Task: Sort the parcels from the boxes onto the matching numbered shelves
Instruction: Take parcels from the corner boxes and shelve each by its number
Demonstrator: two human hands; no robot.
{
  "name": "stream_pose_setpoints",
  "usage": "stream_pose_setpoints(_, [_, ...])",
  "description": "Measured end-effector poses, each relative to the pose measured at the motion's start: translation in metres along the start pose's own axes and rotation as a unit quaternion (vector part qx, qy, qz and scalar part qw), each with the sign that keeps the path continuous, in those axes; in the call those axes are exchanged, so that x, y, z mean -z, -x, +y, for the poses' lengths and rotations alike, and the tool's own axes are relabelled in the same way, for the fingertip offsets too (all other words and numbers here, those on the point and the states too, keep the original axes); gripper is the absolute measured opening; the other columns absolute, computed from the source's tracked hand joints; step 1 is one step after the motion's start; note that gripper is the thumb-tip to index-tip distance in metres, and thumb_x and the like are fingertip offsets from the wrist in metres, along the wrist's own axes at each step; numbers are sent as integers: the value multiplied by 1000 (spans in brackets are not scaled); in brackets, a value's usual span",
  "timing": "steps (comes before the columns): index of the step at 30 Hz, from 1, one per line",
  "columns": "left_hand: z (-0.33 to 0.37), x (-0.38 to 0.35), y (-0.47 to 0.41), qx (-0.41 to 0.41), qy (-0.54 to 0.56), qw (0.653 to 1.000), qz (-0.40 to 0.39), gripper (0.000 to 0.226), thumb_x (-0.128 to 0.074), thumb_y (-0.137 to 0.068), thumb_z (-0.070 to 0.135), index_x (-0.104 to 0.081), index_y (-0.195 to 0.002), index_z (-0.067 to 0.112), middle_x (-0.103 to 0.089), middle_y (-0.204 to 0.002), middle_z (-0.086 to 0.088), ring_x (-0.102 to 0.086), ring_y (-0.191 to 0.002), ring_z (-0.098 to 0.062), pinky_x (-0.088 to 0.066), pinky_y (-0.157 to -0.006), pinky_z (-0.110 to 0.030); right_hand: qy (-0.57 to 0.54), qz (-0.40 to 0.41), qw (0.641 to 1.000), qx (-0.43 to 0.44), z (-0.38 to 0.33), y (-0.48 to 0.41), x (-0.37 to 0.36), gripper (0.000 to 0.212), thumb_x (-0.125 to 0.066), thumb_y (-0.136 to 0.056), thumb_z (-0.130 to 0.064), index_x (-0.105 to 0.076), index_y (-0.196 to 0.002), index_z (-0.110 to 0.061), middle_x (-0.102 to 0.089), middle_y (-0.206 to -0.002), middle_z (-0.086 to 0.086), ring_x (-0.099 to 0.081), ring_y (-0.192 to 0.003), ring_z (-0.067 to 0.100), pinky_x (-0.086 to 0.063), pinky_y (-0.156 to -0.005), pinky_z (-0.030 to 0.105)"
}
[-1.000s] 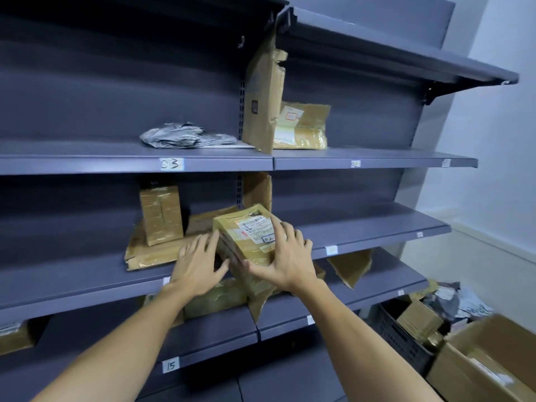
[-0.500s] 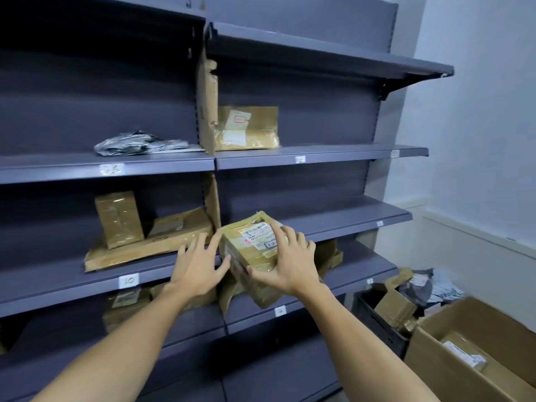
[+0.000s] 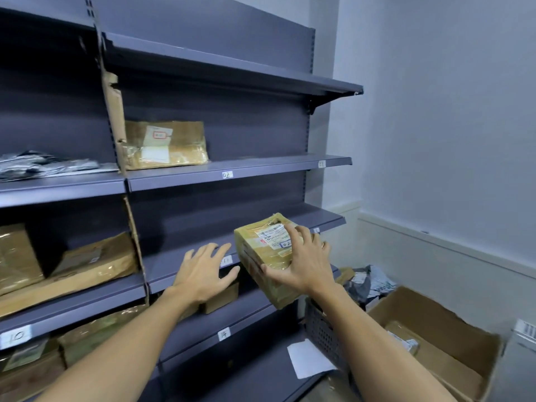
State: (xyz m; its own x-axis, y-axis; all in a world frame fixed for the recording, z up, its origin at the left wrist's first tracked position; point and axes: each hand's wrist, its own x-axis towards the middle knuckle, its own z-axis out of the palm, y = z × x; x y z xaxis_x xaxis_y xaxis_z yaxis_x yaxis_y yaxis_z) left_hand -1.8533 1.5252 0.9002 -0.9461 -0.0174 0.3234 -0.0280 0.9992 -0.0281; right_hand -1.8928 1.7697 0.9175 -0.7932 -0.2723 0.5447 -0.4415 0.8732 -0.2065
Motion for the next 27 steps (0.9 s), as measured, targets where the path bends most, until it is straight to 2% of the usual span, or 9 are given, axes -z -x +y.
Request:
stream_pose_setpoints(8, [6, 15, -67, -35, -6, 999, 32, 97, 2, -74, 78, -29, -153, 32, -41, -148, 3, -41, -135, -19, -29, -108, -39, 21, 53, 998, 5, 21, -61, 22, 108, -38, -57, -89, -29, -148, -31, -39, -146, 1, -44, -121, 33, -34, -100, 51])
stream_pose_setpoints(13, [-14, 48, -123, -31, -17, 996, 85, 97, 2, -74, 78, -35, -150, 30, -45, -146, -1, -45, -131, -22, -33, -105, -42, 27, 97, 995, 24, 7, -126, 46, 107, -40, -58, -89, -30, -149, -33, -40, -144, 1, -45, -121, 33, -33, -98, 49])
stream_pose_setpoints(17, [-38, 77, -154, -22, -32, 993, 112, 97, 1, -74, 78, -39, -147, 29, -47, -141, -1, -48, -128, -23, -34, -103, -42, 4, 133, 991, 31, -16, -177, 62, 105, -40, -59, -90, -31, -147, -34, -40, -145, 1, -44, -124, 33, -32, -102, 54])
stream_pose_setpoints(19, [-53, 85, -165, -15, -42, 992, 117, 88, -5, -80, 78, -40, -145, 30, -48, -139, -1, -49, -126, -23, -35, -102, -42, -3, 139, 990, 33, -28, -199, 65, 106, -39, -58, -90, -33, -147, -34, -41, -145, 1, -45, -124, 33, -31, -103, 54])
stream_pose_setpoints(22, [-73, 93, -179, -1, -39, 992, 122, 65, -25, -95, 69, -41, -143, 29, -47, -141, -2, -47, -128, -24, -34, -103, -43, -11, 137, 990, 30, -41, -226, 62, 103, -43, -60, -89, -37, -146, -32, -41, -144, 2, -44, -124, 34, -31, -103, 54])
stream_pose_setpoints(27, [-96, 97, -200, 17, -58, 993, 103, 61, -29, -97, 65, -38, -146, 30, -46, -144, -3, -45, -131, -25, -29, -108, -44, -16, 128, 991, 33, -53, -266, 46, 95, -48, -64, -85, -46, -140, -28, -45, -142, 2, -45, -123, 35, -29, -101, 52])
